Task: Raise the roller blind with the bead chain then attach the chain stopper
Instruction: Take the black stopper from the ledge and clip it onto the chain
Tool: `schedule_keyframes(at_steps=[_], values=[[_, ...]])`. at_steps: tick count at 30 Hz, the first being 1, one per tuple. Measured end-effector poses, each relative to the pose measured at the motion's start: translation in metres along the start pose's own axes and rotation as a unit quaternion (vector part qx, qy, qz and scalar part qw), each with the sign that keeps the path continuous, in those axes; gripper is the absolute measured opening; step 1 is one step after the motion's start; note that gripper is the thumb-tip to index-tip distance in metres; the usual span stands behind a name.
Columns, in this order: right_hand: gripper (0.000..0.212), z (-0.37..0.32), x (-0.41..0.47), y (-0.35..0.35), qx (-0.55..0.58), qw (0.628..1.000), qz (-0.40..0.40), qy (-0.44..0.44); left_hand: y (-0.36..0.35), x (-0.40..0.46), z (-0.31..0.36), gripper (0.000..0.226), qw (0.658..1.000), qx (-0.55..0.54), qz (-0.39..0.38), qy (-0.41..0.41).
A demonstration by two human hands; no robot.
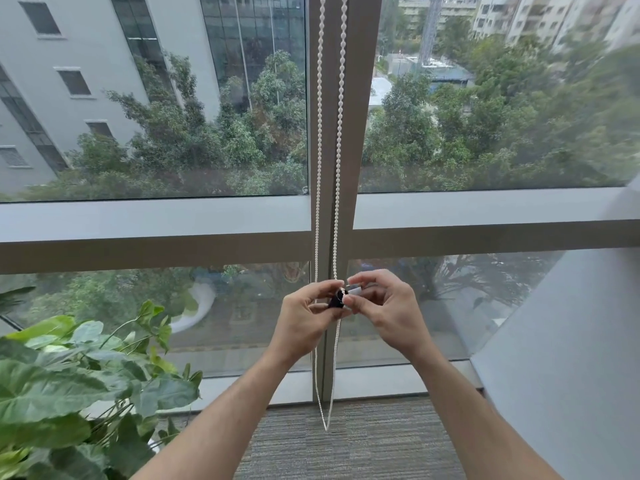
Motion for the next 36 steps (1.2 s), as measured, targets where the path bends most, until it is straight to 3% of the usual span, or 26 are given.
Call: schedule_keyframes(at_steps=[13, 21, 36], values=[[0.034, -0.022, -0.004, -0.001, -0.149, 0.981, -0.048, 0.111, 0.002, -0.001, 0.003, 0.046, 1.0, -0.002, -0.02, -0.022], [0.038, -0.026, -0.003, -0.001, -0.226, 0.963, -0.068, 0.13, 0.007, -0.002, 0.005, 0.046, 0.999, -0.007, -0.03, -0.013], [0.032, -0.027, -0.003, -0.004, -0.185, 0.966, -0.076, 0.163, 0.012, -0.004, 0.009, 0.041, 0.999, -0.022, -0.045, 0.019]])
Point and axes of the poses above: each hand's wrist, its own x-axis towards the middle knuckle, its own y-axis out of the back of the hand, z = x × y, the point moved 2 cm from there along x, towards the middle knuckle, and after that the axes turned 1 degree about -y, right-handed, at the moved point
